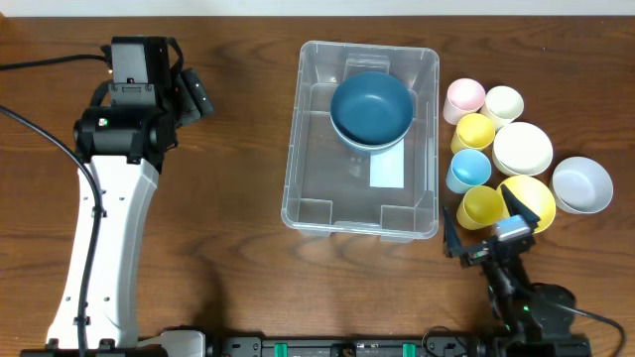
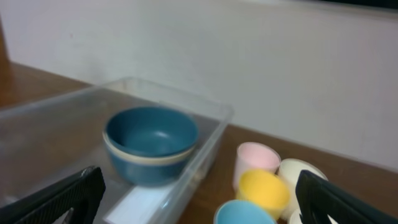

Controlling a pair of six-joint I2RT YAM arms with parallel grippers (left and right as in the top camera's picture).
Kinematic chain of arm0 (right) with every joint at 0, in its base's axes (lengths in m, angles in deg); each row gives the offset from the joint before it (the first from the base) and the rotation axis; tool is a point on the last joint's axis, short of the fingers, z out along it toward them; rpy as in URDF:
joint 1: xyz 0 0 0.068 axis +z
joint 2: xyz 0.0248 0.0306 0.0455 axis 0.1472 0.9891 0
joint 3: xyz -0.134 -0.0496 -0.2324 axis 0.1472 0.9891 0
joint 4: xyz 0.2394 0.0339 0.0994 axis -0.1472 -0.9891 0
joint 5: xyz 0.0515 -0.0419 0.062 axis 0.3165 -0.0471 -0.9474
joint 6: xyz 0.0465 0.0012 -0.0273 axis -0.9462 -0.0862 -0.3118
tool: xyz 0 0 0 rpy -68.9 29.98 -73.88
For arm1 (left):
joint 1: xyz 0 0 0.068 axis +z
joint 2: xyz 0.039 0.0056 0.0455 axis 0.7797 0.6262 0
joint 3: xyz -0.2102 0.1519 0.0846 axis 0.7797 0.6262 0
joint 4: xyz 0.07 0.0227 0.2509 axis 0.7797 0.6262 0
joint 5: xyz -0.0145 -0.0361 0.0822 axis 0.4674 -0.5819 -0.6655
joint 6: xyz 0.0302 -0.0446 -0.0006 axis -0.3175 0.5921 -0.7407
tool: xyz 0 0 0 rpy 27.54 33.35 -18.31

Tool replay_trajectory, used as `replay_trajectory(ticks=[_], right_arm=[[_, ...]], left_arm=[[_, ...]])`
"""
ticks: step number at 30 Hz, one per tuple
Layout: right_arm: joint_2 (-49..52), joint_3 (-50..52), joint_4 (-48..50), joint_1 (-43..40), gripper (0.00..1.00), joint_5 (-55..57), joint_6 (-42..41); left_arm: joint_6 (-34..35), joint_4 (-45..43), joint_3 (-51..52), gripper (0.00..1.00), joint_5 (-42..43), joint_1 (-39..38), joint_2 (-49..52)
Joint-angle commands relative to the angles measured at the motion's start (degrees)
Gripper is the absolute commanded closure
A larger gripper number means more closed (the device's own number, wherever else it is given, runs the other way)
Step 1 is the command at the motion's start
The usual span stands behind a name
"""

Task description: Pack container

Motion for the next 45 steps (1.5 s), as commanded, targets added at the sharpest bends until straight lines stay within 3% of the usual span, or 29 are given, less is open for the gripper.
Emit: replay_trajectory(ticks=[1, 8, 18, 26, 34, 37, 45], right_arm=[[1.4, -12.1, -8.3, -0.4, 0.01, 2.6, -5.5], [16.2, -35.6, -34.6, -0.4, 0.01, 21.1, -5.4], [45.7, -54.1, -54.8, -1.3, 0.01, 22.0, -1.7], [59.5, -55.0, -56.5, -4.8, 0.01, 14.0, -1.7], [61.4, -55.0, -55.3, -5.1, 0.01, 13.4, -2.1], [61.6, -54.9, -55.3, -6.0, 0.01, 14.2, -6.3], [66.4, -54.9, -55.5, -17.1, 0.01, 7.8, -10.5]], left_arm=[[-0.1, 0.2, -0.6, 0.02, -0.5, 0.2, 0.2], [-0.1, 0.2, -0.6, 0.02, -0.5, 0.2, 0.2], [-0.1, 0.2, -0.6, 0.02, -0.5, 0.2, 0.2], [-0.1, 0.2, -0.6, 0.02, -0.5, 0.2, 0.2], [-0.1, 0.2, -0.6, 0.02, -0.5, 0.2, 0.2], [-0.1, 0.2, -0.6, 0.02, -0.5, 0.2, 0.2], [-0.1, 0.2, -0.6, 0.02, -0.5, 0.2, 0.2]])
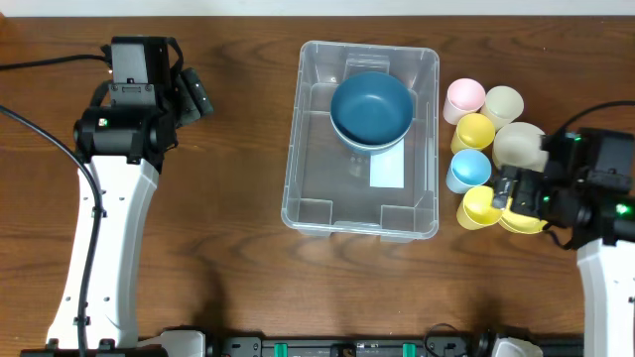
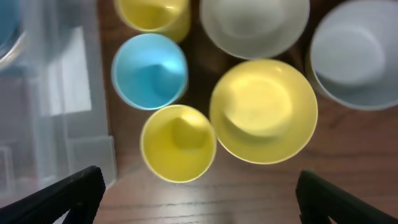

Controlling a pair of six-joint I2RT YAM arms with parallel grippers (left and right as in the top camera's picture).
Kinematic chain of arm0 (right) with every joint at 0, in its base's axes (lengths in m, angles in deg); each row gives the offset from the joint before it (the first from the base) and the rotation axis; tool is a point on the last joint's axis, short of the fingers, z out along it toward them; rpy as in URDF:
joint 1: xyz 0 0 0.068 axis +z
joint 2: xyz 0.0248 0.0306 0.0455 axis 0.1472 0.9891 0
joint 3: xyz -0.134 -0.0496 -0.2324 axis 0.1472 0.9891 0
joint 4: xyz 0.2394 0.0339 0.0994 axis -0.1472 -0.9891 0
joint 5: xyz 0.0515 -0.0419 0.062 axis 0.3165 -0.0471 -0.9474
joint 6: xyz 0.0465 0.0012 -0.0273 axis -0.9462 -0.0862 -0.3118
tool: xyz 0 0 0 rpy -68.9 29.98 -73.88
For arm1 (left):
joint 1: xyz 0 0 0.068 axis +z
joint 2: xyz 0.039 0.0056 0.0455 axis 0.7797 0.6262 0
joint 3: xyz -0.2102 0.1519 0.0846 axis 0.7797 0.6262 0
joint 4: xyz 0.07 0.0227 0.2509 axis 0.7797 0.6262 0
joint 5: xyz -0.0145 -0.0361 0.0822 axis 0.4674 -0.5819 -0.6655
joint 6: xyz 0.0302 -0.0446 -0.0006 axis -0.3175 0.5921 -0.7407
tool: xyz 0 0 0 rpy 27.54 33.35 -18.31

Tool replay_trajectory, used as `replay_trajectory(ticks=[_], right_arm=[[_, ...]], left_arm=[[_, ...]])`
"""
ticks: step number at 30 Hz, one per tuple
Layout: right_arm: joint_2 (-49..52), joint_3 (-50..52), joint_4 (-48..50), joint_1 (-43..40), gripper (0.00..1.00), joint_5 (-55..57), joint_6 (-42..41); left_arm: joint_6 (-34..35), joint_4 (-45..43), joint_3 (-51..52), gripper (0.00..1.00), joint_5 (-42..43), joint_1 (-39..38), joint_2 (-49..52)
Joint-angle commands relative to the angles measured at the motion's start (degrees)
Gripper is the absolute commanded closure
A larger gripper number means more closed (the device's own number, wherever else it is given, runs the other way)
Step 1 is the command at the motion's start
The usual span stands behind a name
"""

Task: Pack container
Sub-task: 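Reach the right gripper to the yellow cup and grasp its rim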

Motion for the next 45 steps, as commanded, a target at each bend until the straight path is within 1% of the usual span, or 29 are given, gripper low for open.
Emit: replay_trajectory(ticks=[1, 4, 7, 9, 12, 16, 21, 26, 29, 33, 37, 45], right_arm=[[2.7, -1.0, 0.0, -4.3, 0.01, -4.1, -2.2], [4.8, -1.0, -0.1, -5.9, 0.01, -4.3, -2.0], [6.4, -1.0, 0.0, -5.5, 0.04, -4.3, -1.0], [7.3, -1.0, 0.0, -5.0, 0.08, -4.3, 0.7], [8.5, -0.8, 0.1, -4.6, 0.18, -4.3, 2.7], [9.8, 1.4, 2.4, -4.6, 0.25, -4.8, 4.1], [10.0, 7.9, 9.0, -4.6, 0.28, -9.0, 8.0], [10.0, 12.4, 12.7, -4.6, 0.30, -9.9, 10.2], [10.0, 12.8, 13.1, -4.6, 0.32, -9.9, 10.3], [10.1, 13.1, 13.2, -4.6, 0.41, -9.9, 10.3], [10.3, 14.5, 14.6, -4.6, 0.42, -9.8, 10.3], [10.5, 15.3, 16.4, -4.6, 0.48, -9.7, 10.5]], left_arm=[[-0.1, 0.2, -0.6, 0.02, -0.5, 0.2, 0.2], [-0.1, 0.2, -0.6, 0.02, -0.5, 0.2, 0.2], [-0.1, 0.2, -0.6, 0.02, -0.5, 0.2, 0.2], [-0.1, 0.2, -0.6, 0.02, -0.5, 0.2, 0.2], [-0.1, 0.2, -0.6, 0.02, -0.5, 0.2, 0.2], [-0.1, 0.2, -0.6, 0.02, -0.5, 0.2, 0.2], [-0.1, 0.2, -0.6, 0.02, -0.5, 0.2, 0.2], [-0.1, 0.2, -0.6, 0.02, -0.5, 0.2, 0.2], [-0.1, 0.2, -0.6, 0.02, -0.5, 0.2, 0.2], [-0.1, 0.2, -0.6, 0.02, -0.5, 0.2, 0.2], [-0.1, 0.2, -0.6, 0.02, -0.5, 0.2, 0.2], [-0.1, 0.2, -0.6, 0.02, -0.5, 0.2, 0.2]])
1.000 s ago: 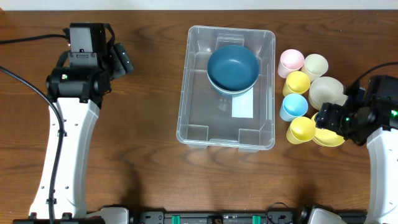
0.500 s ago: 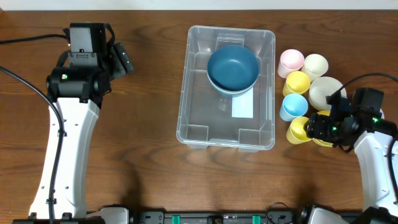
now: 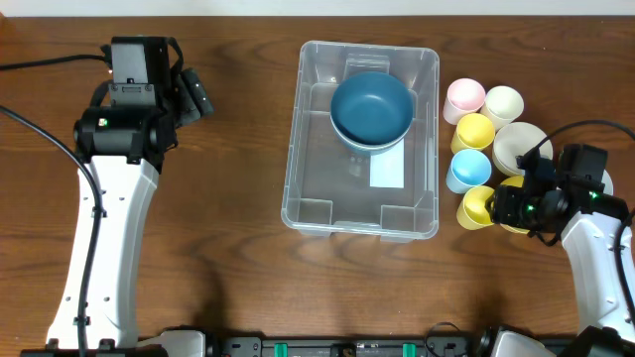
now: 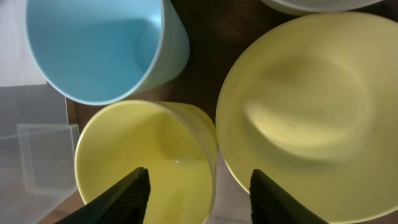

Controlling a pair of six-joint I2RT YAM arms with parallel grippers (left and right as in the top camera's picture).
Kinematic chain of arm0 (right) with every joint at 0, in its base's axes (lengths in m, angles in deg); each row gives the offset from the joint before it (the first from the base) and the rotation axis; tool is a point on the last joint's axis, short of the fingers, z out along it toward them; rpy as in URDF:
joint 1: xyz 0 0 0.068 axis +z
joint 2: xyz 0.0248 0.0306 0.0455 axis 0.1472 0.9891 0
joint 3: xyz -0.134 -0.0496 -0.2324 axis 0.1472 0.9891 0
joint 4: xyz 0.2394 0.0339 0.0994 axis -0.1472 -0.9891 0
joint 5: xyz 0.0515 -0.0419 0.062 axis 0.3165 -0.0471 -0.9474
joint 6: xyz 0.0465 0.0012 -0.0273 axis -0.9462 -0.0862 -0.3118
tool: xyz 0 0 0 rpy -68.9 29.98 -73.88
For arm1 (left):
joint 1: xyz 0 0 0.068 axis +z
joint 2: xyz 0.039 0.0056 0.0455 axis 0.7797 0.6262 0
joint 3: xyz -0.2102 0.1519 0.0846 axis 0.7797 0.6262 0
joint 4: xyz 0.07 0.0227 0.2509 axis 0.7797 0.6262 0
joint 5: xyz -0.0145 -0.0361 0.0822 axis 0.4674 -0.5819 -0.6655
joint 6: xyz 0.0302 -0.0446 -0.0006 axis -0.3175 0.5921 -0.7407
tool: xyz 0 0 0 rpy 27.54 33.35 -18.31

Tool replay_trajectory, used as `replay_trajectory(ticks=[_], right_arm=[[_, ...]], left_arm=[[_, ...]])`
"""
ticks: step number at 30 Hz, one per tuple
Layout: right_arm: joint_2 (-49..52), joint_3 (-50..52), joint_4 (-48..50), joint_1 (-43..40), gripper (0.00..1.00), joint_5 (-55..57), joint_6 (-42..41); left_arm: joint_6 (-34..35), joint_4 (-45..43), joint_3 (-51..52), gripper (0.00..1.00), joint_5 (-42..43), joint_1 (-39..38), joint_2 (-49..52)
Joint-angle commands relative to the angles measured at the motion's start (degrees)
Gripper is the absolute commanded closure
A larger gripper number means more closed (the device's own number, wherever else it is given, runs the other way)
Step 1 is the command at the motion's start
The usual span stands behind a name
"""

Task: Pack container
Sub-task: 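Reach the right gripper to the yellow cup and grasp its rim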

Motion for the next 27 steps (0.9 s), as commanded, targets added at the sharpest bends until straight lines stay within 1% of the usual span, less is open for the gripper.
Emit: replay_trajectory(ticks=[1, 5, 7, 11, 15, 22, 27], right_arm=[[0.5, 0.4, 0.5, 0.3, 0.48, -0.7, 0.8], [1.7, 0.9, 1.4, 0.3, 0.50, -0.7, 0.8], [2.7, 0.9, 1.6, 0.3, 0.53, -0.7, 0.8], [4.7, 0.9, 2.1, 0.3, 0.64, -0.7, 0.9], [5.3, 0.9, 2.3, 0.3, 0.79, -0.9, 0.8], [5.3, 0.6, 2.0, 0.3, 0.88, -2.4, 0.8], [5.2, -2.3, -1.2, 0.3, 0.99, -2.6, -0.8]], left_arm=[[-0.1, 0.2, -0.6, 0.02, -0.5, 0.2, 0.2], [-0.1, 0.2, -0.6, 0.02, -0.5, 0.2, 0.2], [-0.1, 0.2, -0.6, 0.02, -0.5, 0.2, 0.2], [-0.1, 0.2, -0.6, 0.02, -0.5, 0.2, 0.2], [-0.1, 0.2, -0.6, 0.02, -0.5, 0.2, 0.2], [-0.1, 0.2, -0.6, 0.02, -0.5, 0.2, 0.2], [-0.1, 0.2, -0.6, 0.02, -0.5, 0.2, 0.2]])
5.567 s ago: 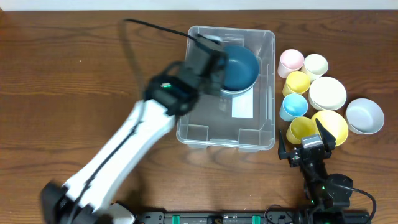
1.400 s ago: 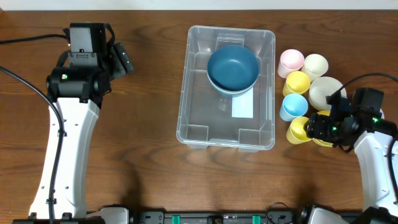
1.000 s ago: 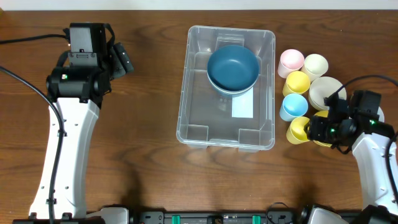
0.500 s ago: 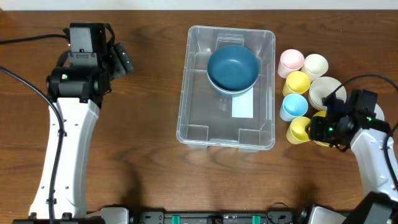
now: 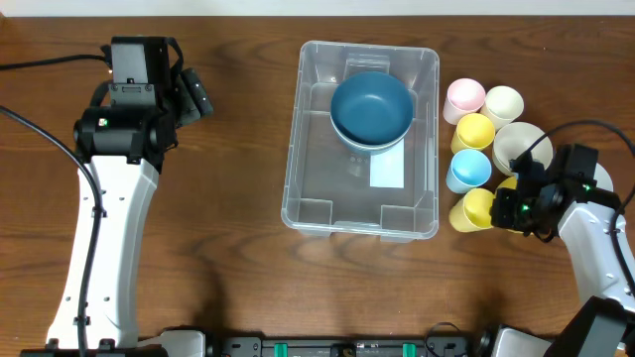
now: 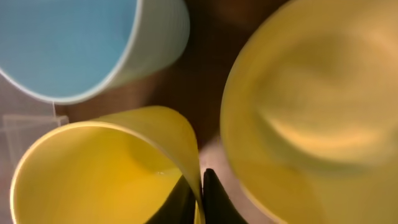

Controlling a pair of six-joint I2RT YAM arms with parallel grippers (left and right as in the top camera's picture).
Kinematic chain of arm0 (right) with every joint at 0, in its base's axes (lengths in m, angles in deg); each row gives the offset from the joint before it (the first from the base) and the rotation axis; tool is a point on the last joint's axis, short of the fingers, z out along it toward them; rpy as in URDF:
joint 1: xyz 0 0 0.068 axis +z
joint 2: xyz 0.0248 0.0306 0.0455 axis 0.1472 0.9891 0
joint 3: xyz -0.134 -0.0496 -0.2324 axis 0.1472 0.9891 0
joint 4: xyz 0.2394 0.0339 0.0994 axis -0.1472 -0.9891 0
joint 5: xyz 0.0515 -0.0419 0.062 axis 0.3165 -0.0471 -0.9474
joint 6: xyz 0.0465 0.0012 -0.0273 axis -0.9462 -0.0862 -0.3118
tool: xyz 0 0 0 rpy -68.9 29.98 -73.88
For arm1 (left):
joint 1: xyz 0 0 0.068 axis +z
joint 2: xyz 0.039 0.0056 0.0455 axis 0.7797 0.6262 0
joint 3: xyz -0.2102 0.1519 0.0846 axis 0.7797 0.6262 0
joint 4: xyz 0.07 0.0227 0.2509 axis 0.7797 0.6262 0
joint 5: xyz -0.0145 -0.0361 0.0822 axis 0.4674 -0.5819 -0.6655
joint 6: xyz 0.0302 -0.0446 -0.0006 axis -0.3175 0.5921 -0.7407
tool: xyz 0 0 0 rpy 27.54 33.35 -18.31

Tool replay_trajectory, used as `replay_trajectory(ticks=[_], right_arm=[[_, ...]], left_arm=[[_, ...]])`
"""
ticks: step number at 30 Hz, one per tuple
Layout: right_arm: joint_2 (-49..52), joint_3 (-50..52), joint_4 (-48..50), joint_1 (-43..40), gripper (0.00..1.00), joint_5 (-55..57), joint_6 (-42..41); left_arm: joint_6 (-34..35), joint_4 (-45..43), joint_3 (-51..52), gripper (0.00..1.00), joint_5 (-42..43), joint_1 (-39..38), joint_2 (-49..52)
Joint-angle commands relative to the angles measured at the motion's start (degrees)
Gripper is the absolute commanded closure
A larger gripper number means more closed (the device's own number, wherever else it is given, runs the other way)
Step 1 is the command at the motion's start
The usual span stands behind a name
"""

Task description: Pack container

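Note:
A clear plastic container (image 5: 310, 188) holds a dark blue bowl (image 5: 371, 107) at its far end. To its right stand cups and bowls. My right gripper (image 6: 199, 196) is shut on the rim of the near yellow cup (image 5: 474, 209) (image 6: 93, 174), one finger inside and one outside. Next to it lie the yellow bowl (image 6: 311, 106) and the light blue cup (image 5: 467, 170) (image 6: 68, 43). My left gripper (image 5: 195, 96) hovers far to the left, away from everything; its jaws look close together but I cannot judge them.
Also at the right are a pink cup (image 5: 464, 96), a cream cup (image 5: 503, 102), another yellow cup (image 5: 473, 130) and a cream bowl (image 5: 518, 145). A white label (image 5: 387, 171) lies on the container's floor.
My right gripper went from open astride the yellow cup's rim to shut on that rim. The cup has tipped slightly toward the container.
My right gripper started low at the table's front edge, looking across at the container. Then it hovered open above the yellow cup and yellow bowl. It then sat open low over the cup's rim, and now grips it. The left arm stayed still.

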Motion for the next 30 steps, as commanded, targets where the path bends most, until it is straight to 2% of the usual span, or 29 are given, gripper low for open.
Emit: replay_trajectory(ticks=[1, 8, 18, 25, 30], right_arm=[[0.1, -3.3, -1.5, 0.3, 0.99, -1.3, -1.4], [-0.2, -8.6, -7.2, 1.5, 0.99, -1.3, -2.5], [-4.0, -20.3, -18.8, 7.8, 0.99, 0.1, -3.2], [-6.3, -32.0, -27.5, 15.3, 0.99, 3.1, -4.0], [-6.3, -36.5, -26.9, 23.9, 0.99, 3.1, -6.7]], left_arm=[[-0.1, 0.2, -0.6, 0.02, -0.5, 0.2, 0.2], [-0.1, 0.2, -0.6, 0.02, -0.5, 0.2, 0.2], [-0.1, 0.2, -0.6, 0.02, -0.5, 0.2, 0.2], [-0.1, 0.2, -0.6, 0.02, -0.5, 0.2, 0.2], [-0.1, 0.2, -0.6, 0.02, -0.5, 0.2, 0.2]])
